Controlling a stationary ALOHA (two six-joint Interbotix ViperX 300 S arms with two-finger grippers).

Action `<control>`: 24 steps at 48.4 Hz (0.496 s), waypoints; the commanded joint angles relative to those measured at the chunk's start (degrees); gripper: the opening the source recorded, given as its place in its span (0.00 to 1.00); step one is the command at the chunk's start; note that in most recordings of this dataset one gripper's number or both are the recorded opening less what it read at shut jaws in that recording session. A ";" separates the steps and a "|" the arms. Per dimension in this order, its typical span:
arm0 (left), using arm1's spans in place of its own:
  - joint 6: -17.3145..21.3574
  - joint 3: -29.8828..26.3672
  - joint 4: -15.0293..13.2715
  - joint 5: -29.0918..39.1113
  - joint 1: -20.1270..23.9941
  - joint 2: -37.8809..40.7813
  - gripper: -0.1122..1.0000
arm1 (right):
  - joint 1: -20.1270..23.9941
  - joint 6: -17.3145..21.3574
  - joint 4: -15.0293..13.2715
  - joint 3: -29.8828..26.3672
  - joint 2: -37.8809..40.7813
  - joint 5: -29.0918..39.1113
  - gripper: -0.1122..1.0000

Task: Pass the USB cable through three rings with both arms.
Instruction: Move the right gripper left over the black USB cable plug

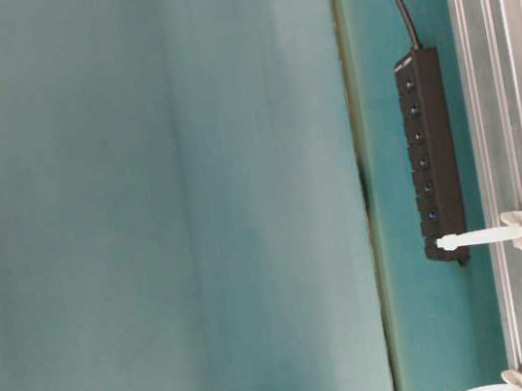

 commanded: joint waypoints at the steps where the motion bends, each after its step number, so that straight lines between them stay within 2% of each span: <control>1: 0.09 -1.67 0.09 -0.26 0.09 0.18 0.12 | 0.18 0.26 -0.44 -3.96 2.72 2.90 0.01; 12: 0.97 -1.58 0.18 0.09 0.09 0.18 0.12 | 0.09 -0.35 -1.85 -10.63 10.72 10.28 0.01; 20: 1.14 -1.58 0.18 0.09 0.09 0.18 0.12 | 0.09 -0.35 -1.93 -12.66 14.06 9.05 0.03; 24: 1.05 -1.58 0.18 0.09 0.09 0.18 0.12 | 0.09 -0.26 -1.85 -13.10 15.03 8.17 0.08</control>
